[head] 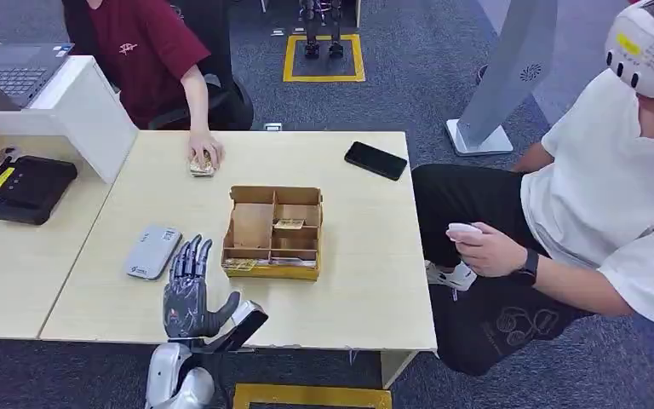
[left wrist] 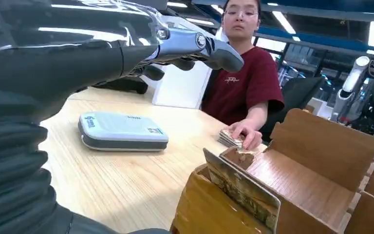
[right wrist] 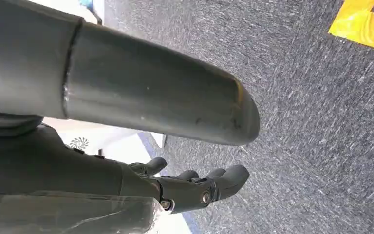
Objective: Pass the card to the sensor for recognition and then transmit it.
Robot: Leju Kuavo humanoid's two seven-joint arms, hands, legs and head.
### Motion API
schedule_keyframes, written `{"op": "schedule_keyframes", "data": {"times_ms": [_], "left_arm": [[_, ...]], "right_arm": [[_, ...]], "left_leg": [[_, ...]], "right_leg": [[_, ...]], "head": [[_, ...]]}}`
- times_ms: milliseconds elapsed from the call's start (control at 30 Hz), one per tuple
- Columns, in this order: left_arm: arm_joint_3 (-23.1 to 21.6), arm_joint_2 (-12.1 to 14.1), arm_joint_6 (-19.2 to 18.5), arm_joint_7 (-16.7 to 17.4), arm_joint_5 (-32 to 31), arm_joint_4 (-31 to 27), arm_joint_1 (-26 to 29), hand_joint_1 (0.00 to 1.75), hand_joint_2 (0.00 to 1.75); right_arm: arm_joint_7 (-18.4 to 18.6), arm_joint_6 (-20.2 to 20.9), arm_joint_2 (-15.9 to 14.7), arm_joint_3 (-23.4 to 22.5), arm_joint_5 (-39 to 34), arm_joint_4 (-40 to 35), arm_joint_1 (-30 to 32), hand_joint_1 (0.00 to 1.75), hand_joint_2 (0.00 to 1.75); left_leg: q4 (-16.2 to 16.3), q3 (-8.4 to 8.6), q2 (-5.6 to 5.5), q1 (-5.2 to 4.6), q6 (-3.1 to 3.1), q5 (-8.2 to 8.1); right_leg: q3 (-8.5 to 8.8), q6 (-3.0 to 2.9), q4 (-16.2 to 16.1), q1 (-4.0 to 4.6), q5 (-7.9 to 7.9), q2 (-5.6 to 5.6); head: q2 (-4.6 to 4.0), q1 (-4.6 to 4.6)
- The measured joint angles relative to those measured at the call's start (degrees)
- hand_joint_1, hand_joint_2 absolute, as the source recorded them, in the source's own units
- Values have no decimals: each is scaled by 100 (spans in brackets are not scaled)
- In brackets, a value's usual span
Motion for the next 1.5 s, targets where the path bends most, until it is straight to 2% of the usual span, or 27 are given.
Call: {"op": "schedule_keyframes", "data": {"times_ms": [133,900,1100,1333,1500], "left_arm": [[39,-17,0,-208,127,96,-2,0,175],[555,-103,0,-428,175,511,-318,0,175],[594,-125,0,-441,184,573,-397,0,175],[601,-153,0,-686,323,618,-405,0,175],[599,-162,0,-693,354,618,-405,0,175]], "right_arm": [[0,-2,0,0,9,0,-1,0,0],[-22,13,0,2,129,0,-25,0,0],[-22,13,0,4,146,0,-27,0,0],[2,13,0,4,142,0,-28,0,0],[0,13,2,4,146,0,-28,0,0]], "left_leg": [[0,0,0,0,0,0],[0,0,0,0,0,0],[0,0,0,0,0,0],[0,0,0,0,0,0],[0,0,0,0,0,0]], "right_leg": [[0,0,0,0,0,0],[-1,0,0,0,0,0],[-1,0,0,0,0,0],[-2,0,0,0,0,0],[-2,0,0,0,0,1]], "head": [[-2,0],[0,0],[0,-2],[0,0],[-2,0]]}}
